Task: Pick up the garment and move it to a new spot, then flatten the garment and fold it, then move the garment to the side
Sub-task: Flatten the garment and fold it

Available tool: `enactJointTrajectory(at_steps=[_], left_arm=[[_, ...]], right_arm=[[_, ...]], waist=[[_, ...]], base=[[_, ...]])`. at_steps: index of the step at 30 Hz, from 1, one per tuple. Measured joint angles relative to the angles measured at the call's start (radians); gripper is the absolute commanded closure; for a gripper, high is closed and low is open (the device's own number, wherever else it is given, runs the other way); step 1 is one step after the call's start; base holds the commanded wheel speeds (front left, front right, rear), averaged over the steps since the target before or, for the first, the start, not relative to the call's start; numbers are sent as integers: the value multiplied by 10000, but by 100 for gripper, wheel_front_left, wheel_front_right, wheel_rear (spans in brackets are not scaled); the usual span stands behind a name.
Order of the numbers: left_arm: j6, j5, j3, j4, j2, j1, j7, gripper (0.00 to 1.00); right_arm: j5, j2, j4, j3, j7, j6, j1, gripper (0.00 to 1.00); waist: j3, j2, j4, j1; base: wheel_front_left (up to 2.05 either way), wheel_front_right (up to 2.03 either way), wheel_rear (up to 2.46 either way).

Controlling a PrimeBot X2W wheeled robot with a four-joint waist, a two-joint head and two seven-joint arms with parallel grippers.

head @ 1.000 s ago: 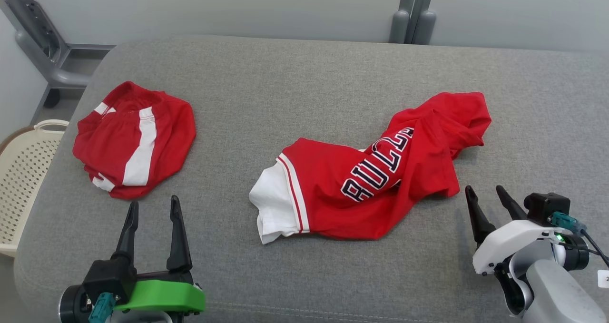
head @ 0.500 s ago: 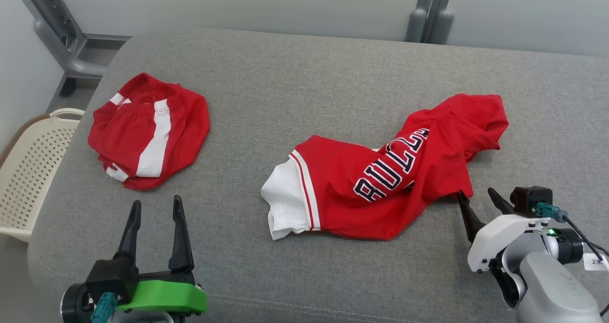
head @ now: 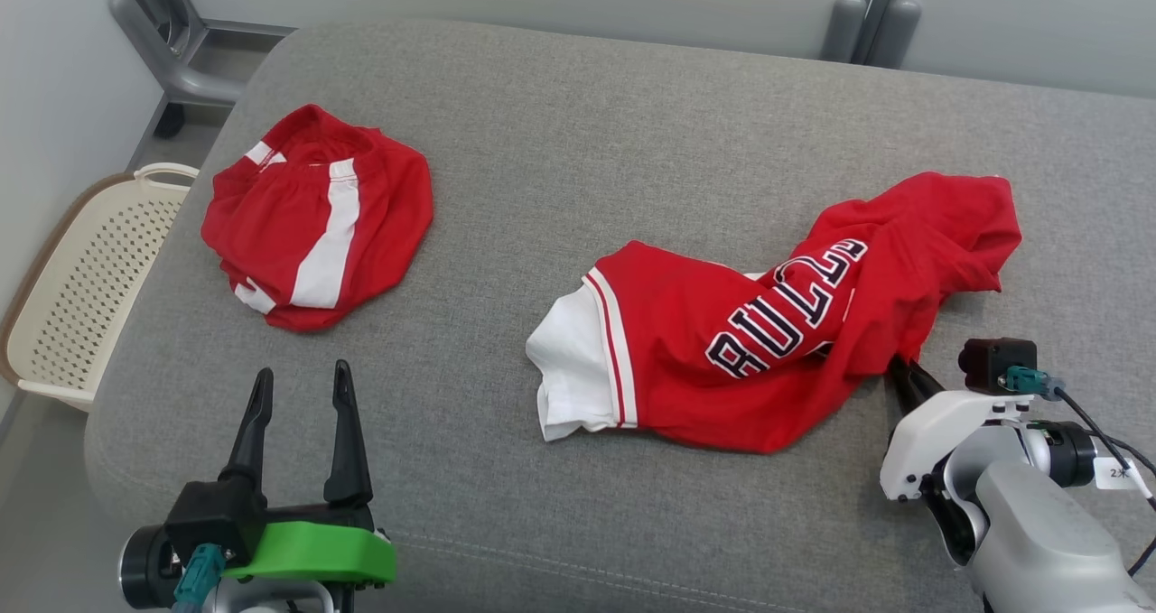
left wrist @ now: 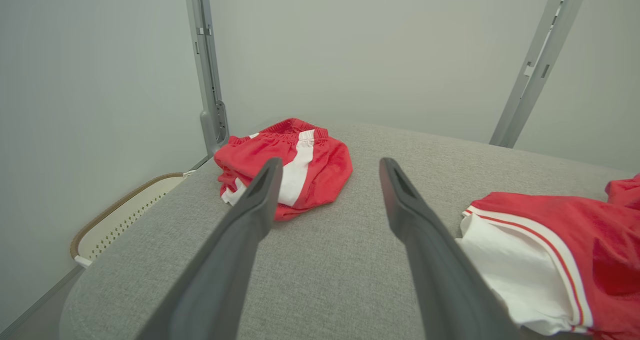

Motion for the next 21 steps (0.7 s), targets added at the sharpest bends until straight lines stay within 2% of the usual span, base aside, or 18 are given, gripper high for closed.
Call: enactJointTrajectory(at_steps=[5,9,17,21], left_arm=[[17,-40,67,56,0,21,2,0],[61,-40,63,36,0,70,0,0],[90,-44,117,4,0,223,2,0],[105,-54,136,-4,-2,279,2,0]], right_arm=[[412,-105,-10,272,-228,0,32,100],[853,-173,-510,313,-309,-2,284,100],[1649,-798,-2362,520,-351,-2,1198,100],[2596,-1214,-3864,832,94,0,1872,100]], waist=[[-90,0,3,0],[-199,0,-142,0],[-386,0,-624,0],[-464,0,-890,0]], base=[[0,0,0],[0,0,0],[0,0,0],[0,0,0]])
